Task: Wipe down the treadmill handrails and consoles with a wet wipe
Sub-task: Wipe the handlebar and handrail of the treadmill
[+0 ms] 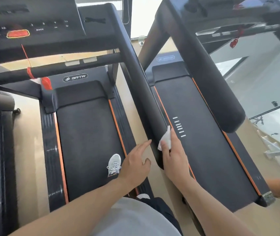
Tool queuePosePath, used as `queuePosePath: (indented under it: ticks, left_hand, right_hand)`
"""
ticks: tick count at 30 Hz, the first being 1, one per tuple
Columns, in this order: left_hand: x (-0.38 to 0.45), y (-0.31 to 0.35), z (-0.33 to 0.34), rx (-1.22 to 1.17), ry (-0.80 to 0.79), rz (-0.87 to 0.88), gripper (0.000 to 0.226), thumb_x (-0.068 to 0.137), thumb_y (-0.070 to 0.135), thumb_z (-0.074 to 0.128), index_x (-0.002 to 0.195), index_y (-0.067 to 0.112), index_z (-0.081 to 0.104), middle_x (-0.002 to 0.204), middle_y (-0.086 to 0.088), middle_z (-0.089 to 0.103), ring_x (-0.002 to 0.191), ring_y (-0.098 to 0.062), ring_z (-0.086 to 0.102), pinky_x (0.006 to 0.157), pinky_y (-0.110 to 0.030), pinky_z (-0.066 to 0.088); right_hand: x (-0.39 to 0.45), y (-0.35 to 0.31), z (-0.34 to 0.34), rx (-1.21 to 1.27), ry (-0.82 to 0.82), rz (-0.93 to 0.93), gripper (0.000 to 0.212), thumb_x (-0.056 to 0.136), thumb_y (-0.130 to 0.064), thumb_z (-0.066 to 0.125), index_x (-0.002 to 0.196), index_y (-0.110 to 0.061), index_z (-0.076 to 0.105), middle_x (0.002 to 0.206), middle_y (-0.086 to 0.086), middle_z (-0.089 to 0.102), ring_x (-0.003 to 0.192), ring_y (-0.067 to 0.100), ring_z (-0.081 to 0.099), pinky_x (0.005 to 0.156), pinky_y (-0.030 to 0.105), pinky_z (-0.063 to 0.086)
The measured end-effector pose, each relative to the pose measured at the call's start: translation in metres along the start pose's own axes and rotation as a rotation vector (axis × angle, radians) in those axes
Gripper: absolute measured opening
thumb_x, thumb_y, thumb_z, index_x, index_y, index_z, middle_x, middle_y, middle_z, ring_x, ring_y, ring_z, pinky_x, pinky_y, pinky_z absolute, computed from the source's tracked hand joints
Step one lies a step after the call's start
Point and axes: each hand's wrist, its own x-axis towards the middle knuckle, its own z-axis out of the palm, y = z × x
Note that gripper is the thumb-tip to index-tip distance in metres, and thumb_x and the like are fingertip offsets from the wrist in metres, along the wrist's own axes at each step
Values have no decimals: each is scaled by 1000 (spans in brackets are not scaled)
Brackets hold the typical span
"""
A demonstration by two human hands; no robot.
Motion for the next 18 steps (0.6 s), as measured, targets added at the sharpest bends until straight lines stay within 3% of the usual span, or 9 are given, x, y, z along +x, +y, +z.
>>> queuePosePath:
  ticks: [3,6,11,14,18]
  left_hand:
    - [9,4,-12,-8,33,-6,70,90,4,56,151,34,40,147,22,44,138,-3,41,113,-15,27]
    - [36,8,-25,-9,63,23,72,92,0,53,154,32,36,150,24,37,142,0,35,119,-20,27]
    - [88,14,-47,-41,75,27,77,89,-8,43,154,31,35,159,15,36,145,-1,32,121,-24,25]
    - [114,12,-62,-54,78,21,76,88,-8,43,154,29,35,158,13,36,145,-1,31,120,-22,23]
    - [148,6,-80,-89,77,-15,76,88,-8,42,154,28,36,158,11,38,145,-4,33,121,-23,25]
  right_hand:
    - [21,-13,-5,-33,-102,145,53,108,-49,28,154,-25,35,139,1,57,130,27,53,92,32,36]
    - [53,-25,-7,-67,-188,160,56,106,-57,22,141,-20,44,121,3,62,116,32,60,89,38,43]
    - [95,-65,12,-270,-154,29,68,107,-49,40,158,-11,16,153,11,42,134,32,48,101,44,42]
    - [117,-82,30,-493,-49,-115,76,106,-47,41,158,-2,8,154,17,36,136,32,46,105,42,44]
    - [153,-99,48,-595,14,-176,79,105,-43,45,158,2,7,151,19,37,132,34,47,105,42,45]
